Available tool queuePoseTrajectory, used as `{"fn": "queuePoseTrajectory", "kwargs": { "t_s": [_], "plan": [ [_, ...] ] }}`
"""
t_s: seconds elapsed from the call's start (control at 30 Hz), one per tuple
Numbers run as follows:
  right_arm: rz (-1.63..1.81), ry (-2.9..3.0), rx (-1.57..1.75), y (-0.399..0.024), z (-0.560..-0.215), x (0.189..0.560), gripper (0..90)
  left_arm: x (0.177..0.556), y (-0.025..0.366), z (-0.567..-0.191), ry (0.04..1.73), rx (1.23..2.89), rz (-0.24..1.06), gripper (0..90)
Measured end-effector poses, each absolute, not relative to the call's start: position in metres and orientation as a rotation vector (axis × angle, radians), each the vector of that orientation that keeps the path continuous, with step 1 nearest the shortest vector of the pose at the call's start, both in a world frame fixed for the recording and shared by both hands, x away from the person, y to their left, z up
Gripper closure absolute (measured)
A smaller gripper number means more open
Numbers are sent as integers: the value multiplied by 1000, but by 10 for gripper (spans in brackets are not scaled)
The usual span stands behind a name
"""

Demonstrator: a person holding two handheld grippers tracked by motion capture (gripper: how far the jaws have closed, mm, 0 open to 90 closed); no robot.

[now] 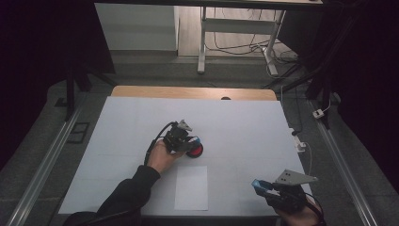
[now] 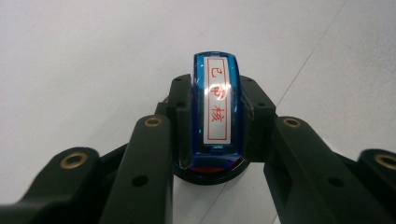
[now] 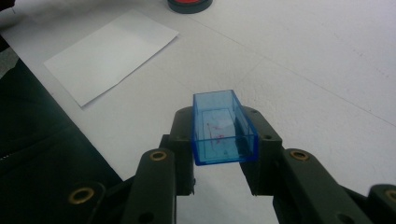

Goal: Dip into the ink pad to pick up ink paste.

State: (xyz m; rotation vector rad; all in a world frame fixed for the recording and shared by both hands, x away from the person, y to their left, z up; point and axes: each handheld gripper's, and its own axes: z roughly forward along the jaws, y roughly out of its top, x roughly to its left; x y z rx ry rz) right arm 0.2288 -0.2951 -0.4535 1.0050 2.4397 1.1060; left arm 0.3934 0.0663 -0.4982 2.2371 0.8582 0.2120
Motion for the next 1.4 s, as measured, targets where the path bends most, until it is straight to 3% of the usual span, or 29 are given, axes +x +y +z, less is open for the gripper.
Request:
{"fn": "queuePoseTrajectory", "kwargs": {
  "t_s": [0.7,1.4],
  "plan": [
    [1109,2436,1024,-296,-454,228,682,393,70,-484,841,2200,221,701],
    [1106,2433,1024,-296,-454,228,681,360,77,-451,709,2135,244,701]
  ]
}}
